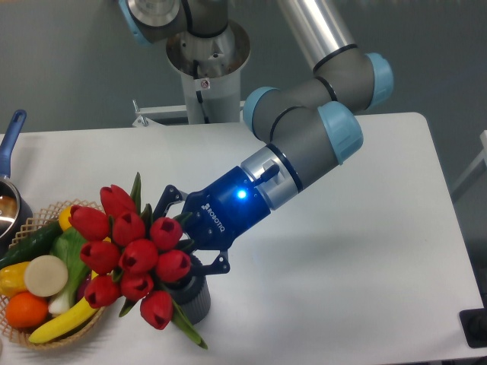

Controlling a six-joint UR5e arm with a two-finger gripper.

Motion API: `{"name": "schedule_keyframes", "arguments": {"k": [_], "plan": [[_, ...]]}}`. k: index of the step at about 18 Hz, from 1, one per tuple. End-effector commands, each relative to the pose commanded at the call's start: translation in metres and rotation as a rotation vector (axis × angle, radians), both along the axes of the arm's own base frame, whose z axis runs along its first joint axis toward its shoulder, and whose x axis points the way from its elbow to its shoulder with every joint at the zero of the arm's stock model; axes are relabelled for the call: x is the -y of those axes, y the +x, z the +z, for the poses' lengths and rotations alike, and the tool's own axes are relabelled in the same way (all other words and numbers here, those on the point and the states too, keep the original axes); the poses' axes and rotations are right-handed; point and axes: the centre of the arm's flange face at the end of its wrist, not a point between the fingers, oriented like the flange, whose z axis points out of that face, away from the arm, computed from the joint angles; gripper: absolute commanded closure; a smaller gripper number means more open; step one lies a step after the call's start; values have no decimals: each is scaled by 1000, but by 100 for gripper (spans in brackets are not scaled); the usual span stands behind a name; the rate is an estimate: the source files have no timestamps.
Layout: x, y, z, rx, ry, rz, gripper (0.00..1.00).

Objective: Insert the flowers into the vase
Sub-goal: 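Lower the tulip stems into the vase opening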

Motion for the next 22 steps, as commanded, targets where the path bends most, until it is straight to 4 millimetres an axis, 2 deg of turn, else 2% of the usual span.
{"name": "schedule_keyframes", "arguments": {"k": [6, 9, 22], "plan": [[-2, -2, -27, -11, -2, -10, 100], [5, 6, -54, -27, -5, -22, 100], [26, 24, -125, -85, -14, -52, 100]]}}
